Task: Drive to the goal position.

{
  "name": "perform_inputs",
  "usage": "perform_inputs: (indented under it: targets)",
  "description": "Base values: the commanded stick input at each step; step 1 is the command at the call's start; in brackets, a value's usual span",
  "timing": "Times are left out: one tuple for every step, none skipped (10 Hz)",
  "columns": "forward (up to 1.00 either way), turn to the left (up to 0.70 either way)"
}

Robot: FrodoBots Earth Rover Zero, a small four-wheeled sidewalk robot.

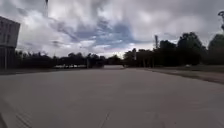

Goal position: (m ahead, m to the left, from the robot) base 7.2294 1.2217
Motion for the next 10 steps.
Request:
perform_inputs:
  targets:
    - [1.0,0.05]
    - [1.0,0.09]
    - [1.0,0.03]
    - [1.0,0.07]
    - [1.0,0.01]
    - [1.0,0.0]
    - [1.0,0.03]
    - [1.0,0.05]
    - [1.0,0.07]
    - [1.0,-0.4]
